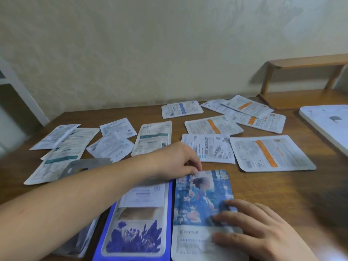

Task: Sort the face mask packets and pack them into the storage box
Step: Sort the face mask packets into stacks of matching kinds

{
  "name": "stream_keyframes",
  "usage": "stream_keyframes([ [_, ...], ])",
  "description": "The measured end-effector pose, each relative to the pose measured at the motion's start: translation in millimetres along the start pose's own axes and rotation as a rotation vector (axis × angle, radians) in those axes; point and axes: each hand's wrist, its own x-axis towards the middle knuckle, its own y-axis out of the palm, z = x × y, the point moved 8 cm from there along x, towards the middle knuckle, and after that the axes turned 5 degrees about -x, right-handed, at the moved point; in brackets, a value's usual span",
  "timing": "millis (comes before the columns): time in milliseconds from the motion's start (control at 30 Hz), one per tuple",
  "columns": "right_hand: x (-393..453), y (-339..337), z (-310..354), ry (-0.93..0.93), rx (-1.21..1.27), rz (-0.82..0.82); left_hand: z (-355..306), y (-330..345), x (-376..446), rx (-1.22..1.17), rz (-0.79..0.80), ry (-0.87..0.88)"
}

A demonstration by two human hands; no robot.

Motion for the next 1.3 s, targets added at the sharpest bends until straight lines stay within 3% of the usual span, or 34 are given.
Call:
stream_keyframes([
  [100,24.3,-13.2,-18.1,0.089,0.02,-0.01,8.0,-19.3,15.1,0.13,-0.048,-0.017],
  [267,107.7,-40.0,-95.9,0.376,-0.066,-0.005,65.9,-59.3,68.5,0.368,-0.149,-0.196],
  [367,159.4,-27.6,-148.2,0.471,-0.075,0.055,105.2,-77.1,96.8,0.283,-0.182,-0.303],
  [567,248.0,30.7,-212.9,0.473,-0.021,0.25,152.7,-74.8,119.5,0.116,-0.05,-0.462],
  [700,276.7,50.8,-230.8,0.462,-0.021,0.217,161.1,-74.2,117.3,-0.003,-0.041,-0.402],
  [833,287.9,57.0,-236.4,0.486,-0.079,0.159,160.3,-70.3,113.5,0.216,0.016,-0.353],
  [933,302.3,55.4,-233.3,0.446,-0.169,0.098,151.4,-75.3,109.2,0.333,-0.098,-0.286],
  [1033,309.9,66.0,-232.6,0.395,-0.188,0.118,131.6,-84.4,100.7,0.39,-0.216,-0.077],
  [1133,306.0,78.0,-234.3,0.368,-0.11,0.124,114.4,-77.1,87.8,0.467,-0.172,0.213],
  [1200,297.8,74.8,-238.9,0.403,-0.038,0.078,116.4,-80.7,80.3,0.434,-0.249,0.187],
  [1300,277.8,47.1,-237.2,0.398,0.076,-0.125,134.0,-98.5,68.3,0.174,-0.425,-0.097],
])
